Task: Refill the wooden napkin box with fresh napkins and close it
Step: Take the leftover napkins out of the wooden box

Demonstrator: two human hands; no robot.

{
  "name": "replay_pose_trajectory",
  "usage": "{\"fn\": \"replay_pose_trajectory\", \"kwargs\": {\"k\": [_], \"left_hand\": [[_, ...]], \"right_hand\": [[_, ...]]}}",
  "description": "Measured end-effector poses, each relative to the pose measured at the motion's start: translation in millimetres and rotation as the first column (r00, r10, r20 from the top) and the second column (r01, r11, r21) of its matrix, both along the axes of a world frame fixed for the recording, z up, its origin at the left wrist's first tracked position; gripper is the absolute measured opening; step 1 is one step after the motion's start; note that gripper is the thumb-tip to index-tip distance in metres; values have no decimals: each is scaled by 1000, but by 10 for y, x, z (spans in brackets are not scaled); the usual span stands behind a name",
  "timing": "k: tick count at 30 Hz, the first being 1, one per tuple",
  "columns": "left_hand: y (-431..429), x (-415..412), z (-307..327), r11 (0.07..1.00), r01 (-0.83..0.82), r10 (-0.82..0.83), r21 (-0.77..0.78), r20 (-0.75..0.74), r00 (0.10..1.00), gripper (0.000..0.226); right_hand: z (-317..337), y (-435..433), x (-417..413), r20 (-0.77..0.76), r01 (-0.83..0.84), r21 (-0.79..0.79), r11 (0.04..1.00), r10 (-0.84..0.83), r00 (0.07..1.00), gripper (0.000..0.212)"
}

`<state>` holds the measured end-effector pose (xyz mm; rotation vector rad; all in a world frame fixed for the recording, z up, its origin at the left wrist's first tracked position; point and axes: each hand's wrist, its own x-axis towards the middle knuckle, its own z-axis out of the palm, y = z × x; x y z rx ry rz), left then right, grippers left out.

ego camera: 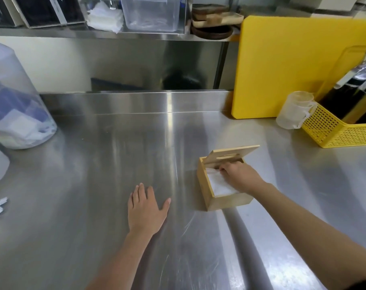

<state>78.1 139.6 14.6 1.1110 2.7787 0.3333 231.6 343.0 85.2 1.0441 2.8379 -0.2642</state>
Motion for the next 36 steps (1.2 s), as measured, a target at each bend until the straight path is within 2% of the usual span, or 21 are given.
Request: {"fn": "replay_pose_trajectory", "kwargs": {"k": [4,7,10,14,15,17,18,20,22,26,29,33,36], "left_hand": [[-21,4,-63,999,-15,16,31,-48,999,91],[-29,5,-114,1000,-15,15,1,-62,998,89],[-27,16,-137,999,-19,17,-29,-61,998,88],[-30,5,-150,999,-23,20,-39,-65,998,86],[-25,2,-151,999,-23,20,-47,-64,998,85],[-30,9,-164,998,-38,34,-45,-71,997,85],[-27,4,-172,998,-26,23,-51,-69,997,86],[-39,-3,-205,999,-8,4,-43,-85,996,86],[-36,-17,-218,999,19,-24,-44,-101,995,89],[-26,-19,-214,998,37,-41,-49,-99,994,95],[-25,-12,-206,999,32,-36,-42,-98,995,97],[-38,-10,-189,998,38,-41,-43,-74,996,103],[-36,2,-149,996,41,-45,-79,-46,998,94]], "right_hand": [[-47,43,-74,144,-101,119,988,83,986,28],[-61,40,-95,203,-187,228,956,141,969,34],[-69,85,-85,150,-198,296,934,160,976,34],[-86,68,-62,10,-283,509,813,324,946,26],[-85,70,-60,-30,-293,513,807,358,933,23],[-40,66,-54,-74,-378,388,841,437,896,8],[4,69,-61,-127,-378,245,893,417,900,3],[93,73,-82,-4,-266,-86,960,267,964,16],[132,55,-115,203,-186,-228,956,233,951,21],[103,10,-192,316,-147,-261,954,229,921,6],[99,17,-207,335,-138,-269,953,227,915,19],[203,-16,-228,343,-131,-248,960,213,915,25],[405,-85,-243,283,-164,-234,958,228,932,43]]}}
